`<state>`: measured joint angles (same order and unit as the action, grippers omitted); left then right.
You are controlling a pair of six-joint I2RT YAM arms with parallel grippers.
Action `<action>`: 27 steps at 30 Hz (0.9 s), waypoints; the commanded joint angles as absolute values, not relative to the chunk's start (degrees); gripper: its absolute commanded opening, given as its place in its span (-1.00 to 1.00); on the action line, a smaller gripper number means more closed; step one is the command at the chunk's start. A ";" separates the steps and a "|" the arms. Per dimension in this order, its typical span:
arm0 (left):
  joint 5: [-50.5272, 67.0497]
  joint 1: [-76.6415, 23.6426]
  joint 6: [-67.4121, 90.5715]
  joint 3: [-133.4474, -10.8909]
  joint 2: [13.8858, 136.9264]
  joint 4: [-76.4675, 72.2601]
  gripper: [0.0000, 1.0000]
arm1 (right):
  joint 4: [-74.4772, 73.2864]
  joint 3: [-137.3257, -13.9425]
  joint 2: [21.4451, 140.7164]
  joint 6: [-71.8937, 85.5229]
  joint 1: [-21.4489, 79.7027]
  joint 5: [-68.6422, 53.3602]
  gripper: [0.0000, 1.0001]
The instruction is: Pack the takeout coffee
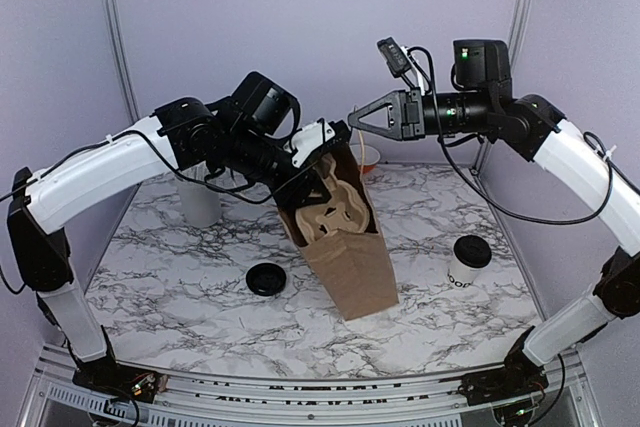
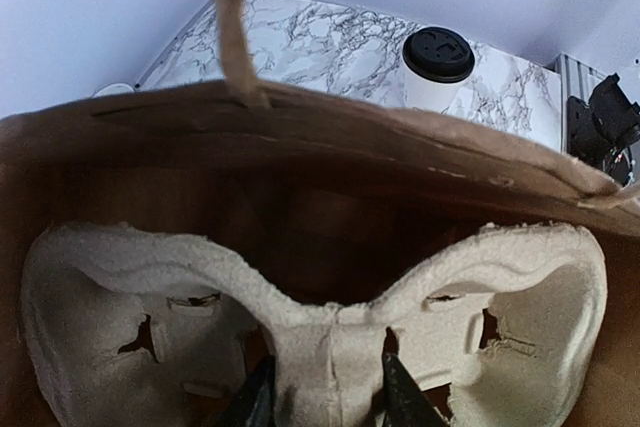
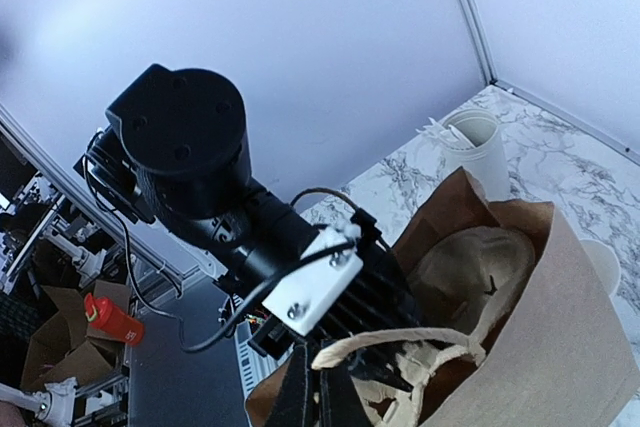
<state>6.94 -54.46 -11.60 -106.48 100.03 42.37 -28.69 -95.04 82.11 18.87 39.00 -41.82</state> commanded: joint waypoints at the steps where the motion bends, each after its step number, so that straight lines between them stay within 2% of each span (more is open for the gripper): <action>1: 5.57 -55.52 -11.82 -108.10 102.75 45.05 -0.31 | -24.97 -95.63 80.79 20.78 39.51 -39.23 -1.00; 11: 3.94 -58.00 -12.89 -116.86 109.44 50.05 -0.29 | -13.59 -85.10 76.26 28.95 34.34 -44.64 -1.00; 27: 3.20 -59.67 -12.76 -128.32 117.67 54.49 -0.27 | -8.71 -77.45 72.26 32.05 29.69 -46.73 -1.00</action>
<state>3.95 -58.96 -12.67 -125.29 116.03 51.72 -11.64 -77.97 74.35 31.31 30.96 -45.74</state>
